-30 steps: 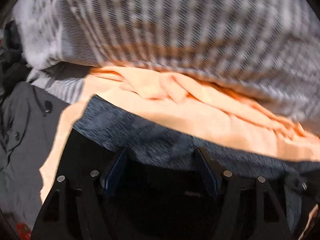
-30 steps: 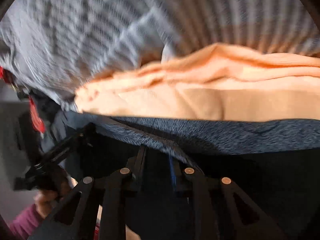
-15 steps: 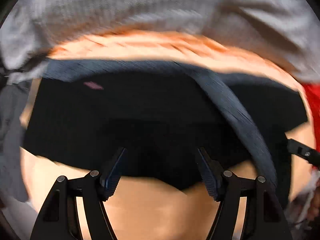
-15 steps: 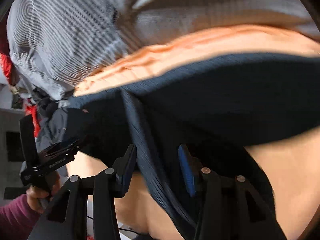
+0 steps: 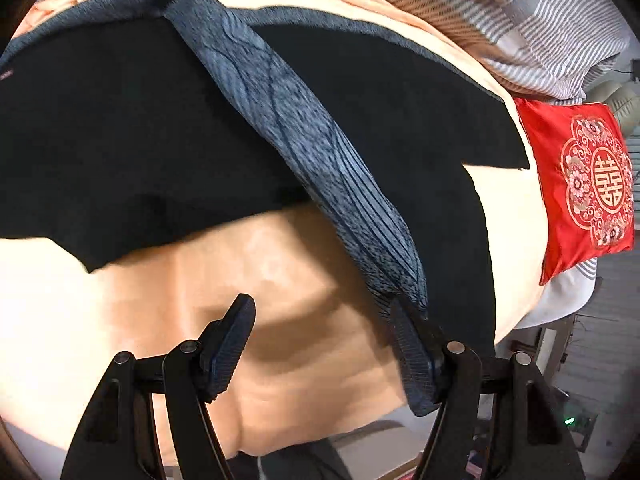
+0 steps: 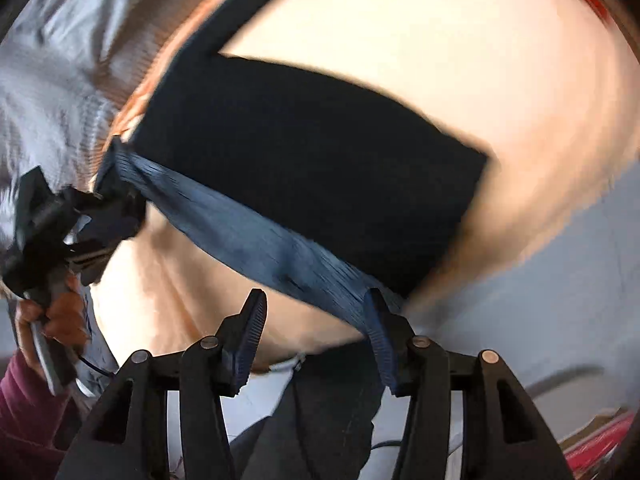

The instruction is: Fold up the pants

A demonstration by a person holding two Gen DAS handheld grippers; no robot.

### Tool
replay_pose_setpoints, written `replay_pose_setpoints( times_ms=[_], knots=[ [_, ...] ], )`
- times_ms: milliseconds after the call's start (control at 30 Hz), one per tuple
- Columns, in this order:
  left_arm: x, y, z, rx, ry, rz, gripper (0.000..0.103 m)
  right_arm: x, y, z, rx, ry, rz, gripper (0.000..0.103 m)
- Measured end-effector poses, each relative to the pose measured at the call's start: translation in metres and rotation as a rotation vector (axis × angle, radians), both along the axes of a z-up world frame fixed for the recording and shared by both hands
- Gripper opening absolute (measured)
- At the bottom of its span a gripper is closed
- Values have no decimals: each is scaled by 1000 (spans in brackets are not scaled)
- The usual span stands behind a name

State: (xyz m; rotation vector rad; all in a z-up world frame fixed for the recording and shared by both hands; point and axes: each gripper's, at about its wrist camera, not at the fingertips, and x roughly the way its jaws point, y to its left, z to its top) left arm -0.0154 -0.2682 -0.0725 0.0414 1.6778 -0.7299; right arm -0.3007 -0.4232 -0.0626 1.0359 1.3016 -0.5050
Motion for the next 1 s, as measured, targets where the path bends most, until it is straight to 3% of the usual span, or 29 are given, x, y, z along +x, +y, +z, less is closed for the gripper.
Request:
replay_pose_setpoints(
  times_ms=[200,367,467,500,567,600,633,733,800,833,967,1000],
  knots=[
    [2,0,-16,0,4,-10,71,-31,6,-32,18,-50,-60,55],
    [-6,-1,-17,-1,27,12,71,-33,0,-41,9,-78,-94,55],
    [-10,-3,-14,-10,33,18,71,-37,-7,-45,61,-104,-146,55],
    [-11,-2,-13,-9,27,16,72,-39,-9,-47,93,-119,-156,51],
    [-13,-3,-13,-3,28,15,72,-36,-11,-51,153,-141,-145,33],
    [-16,-5,-13,5,43,17,72,-33,-12,-52,190,-142,-134,15],
    [-18,-5,-11,5,54,24,72,-32,-13,-51,222,-147,-132,4],
    [-27,-5,-6,-11,68,49,72,-24,-20,-36,294,-204,-124,3],
    [-29,-13,-7,0,68,40,82,-17,-28,-26,316,-232,-108,3],
    [-30,-17,-9,4,65,47,82,-14,-34,-19,321,-238,-90,3],
    [-26,-38,-19,28,60,76,82,2,-44,-17,342,-222,-26,3],
    [-26,-41,-21,35,60,79,72,3,-46,-19,352,-219,-23,3]
  ],
)
